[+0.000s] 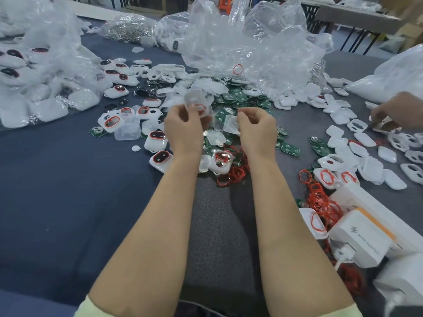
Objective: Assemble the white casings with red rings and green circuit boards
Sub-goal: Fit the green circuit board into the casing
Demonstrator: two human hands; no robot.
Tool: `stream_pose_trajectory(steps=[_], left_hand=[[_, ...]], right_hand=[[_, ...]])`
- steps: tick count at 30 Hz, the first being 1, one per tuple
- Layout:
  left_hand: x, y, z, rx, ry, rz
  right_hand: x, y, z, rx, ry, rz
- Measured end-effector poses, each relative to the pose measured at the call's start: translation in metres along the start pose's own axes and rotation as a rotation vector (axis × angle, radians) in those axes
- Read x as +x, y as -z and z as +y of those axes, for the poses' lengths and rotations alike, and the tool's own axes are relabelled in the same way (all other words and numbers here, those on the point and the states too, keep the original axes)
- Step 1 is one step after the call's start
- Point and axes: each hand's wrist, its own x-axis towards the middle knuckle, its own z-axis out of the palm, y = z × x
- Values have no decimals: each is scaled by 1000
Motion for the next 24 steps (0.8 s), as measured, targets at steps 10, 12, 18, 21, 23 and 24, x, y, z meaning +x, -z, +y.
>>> stream_pose_trajectory(steps=[10, 12, 18, 21, 23, 24], left_hand=[[9, 0, 0, -351, 157, 158], [9, 1, 1, -348, 151, 172], [9, 3, 5, -378, 151, 198], [8, 4, 5, -379, 148, 199], [8, 4, 5, -386, 145, 205], [9, 4, 5, -389, 141, 213]], right_hand=[[-5, -5, -2, -615, 60, -414], [-6, -9, 2, -600, 99, -323], [-3, -2, 8, -408, 97, 2], [-1, -1, 8, -291, 33, -4], [-1, -1, 7, -272, 20, -16], [0, -2, 8, -298, 32, -15]])
